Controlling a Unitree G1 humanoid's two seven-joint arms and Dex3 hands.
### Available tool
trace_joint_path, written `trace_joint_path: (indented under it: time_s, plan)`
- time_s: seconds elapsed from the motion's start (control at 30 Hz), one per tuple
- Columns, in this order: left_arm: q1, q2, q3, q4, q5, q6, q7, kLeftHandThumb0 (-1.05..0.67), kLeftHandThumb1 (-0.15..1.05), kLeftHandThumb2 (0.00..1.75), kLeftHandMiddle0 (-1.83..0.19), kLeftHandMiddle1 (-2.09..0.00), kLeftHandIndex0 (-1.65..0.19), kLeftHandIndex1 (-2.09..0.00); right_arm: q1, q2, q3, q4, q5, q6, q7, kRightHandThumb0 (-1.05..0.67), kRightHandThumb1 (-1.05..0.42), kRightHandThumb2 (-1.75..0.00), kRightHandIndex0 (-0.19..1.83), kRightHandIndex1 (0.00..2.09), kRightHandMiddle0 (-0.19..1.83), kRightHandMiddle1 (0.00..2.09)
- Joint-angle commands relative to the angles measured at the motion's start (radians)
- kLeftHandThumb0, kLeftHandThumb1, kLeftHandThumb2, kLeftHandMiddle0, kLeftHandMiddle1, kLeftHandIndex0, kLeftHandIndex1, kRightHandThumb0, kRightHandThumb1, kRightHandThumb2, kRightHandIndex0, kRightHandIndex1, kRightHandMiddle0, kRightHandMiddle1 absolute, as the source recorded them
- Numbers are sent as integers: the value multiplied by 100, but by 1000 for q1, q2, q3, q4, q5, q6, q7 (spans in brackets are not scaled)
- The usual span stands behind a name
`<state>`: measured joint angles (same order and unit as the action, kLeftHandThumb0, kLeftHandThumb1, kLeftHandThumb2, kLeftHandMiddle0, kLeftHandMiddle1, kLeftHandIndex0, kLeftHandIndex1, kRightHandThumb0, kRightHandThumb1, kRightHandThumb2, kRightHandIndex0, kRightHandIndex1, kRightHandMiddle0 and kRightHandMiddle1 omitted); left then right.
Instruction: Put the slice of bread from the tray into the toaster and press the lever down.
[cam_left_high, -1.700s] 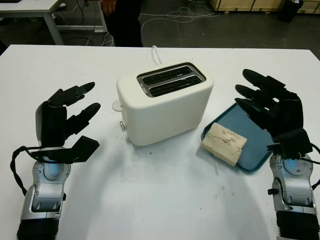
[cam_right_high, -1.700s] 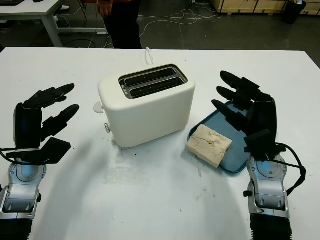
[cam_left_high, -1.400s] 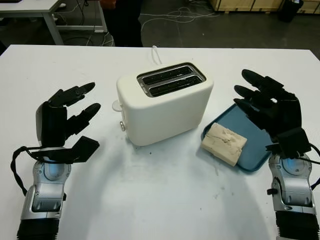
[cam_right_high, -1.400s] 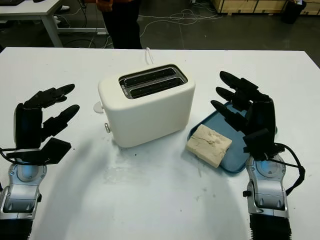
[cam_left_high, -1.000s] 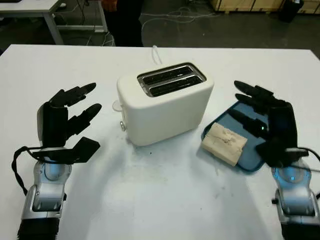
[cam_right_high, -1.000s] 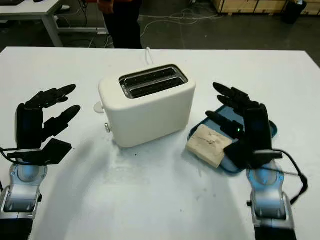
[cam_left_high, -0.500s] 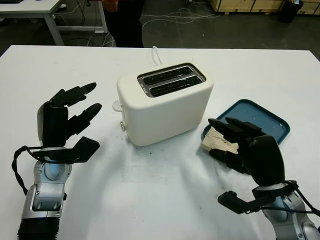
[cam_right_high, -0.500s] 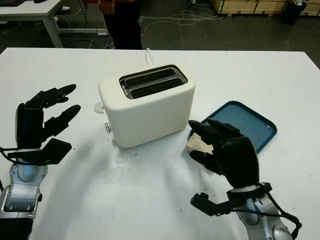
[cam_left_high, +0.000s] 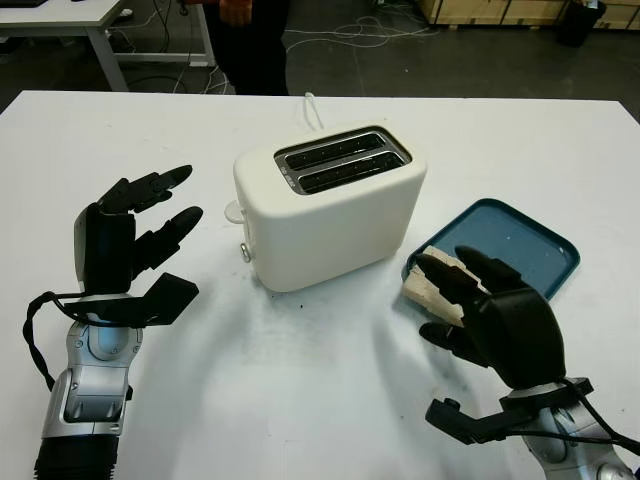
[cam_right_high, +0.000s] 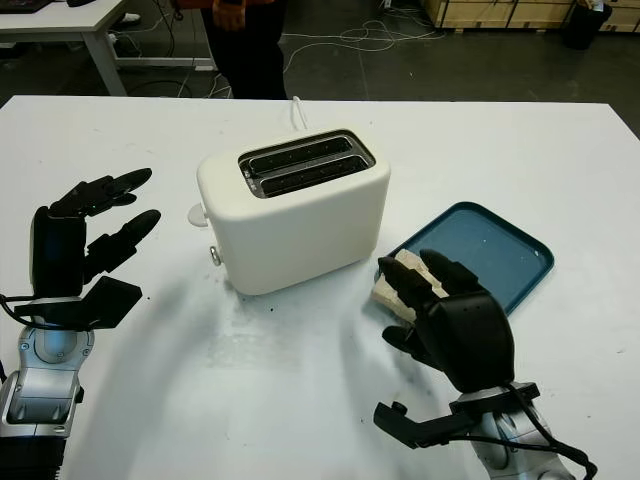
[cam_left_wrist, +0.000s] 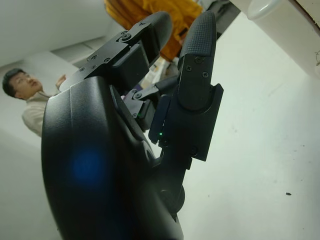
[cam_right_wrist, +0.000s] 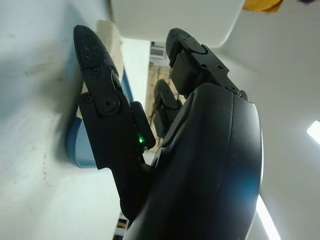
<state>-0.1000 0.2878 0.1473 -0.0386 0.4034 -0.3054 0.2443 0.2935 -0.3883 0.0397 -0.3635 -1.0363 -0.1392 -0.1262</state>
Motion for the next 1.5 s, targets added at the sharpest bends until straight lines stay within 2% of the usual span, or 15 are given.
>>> trace_joint_path:
  time_s: [0.0, 0.3, 0.83, 1.23, 1.37, 1.47]
  plan:
    - [-4, 2, 5, -11, -16, -2, -1, -53, 92, 20, -56, -94, -89, 0, 10, -14, 10, 1, -30, 14, -20, -69, -85, 0, 39, 0, 42, 0]
    - [-5, 5, 1, -12, -8, -2, -2, -54, 92, 22, -56, -93, -89, 0, 28, -54, 57, 52, -127, 31, -49, -70, -87, -1, 37, 0, 39, 0]
    - [-4, 6, -3, 3, -8, -27, 1, -52, 92, 20, -56, -97, -90, 0, -24, -99, 111, 204, -206, 95, -232, -55, -88, 0, 37, 1, 40, 1]
    - [-1, 5, -2, -6, 1, -22, 4, -53, 92, 22, -56, -97, -90, 0, -23, -101, 115, 162, -231, 198, -216, -49, -89, 0, 34, 1, 40, 2]
    - [1, 5, 0, -9, -4, -21, 1, -53, 92, 21, -56, -97, -90, -1, -26, -107, 114, 138, -256, 240, -161, -48, -90, -1, 32, 0, 39, 1]
    - [1, 5, 2, -10, -8, -24, 1, -53, 92, 21, -56, -96, -90, 0, -33, -115, 115, 144, -281, 260, -164, -39, -91, -1, 34, 2, 40, 1]
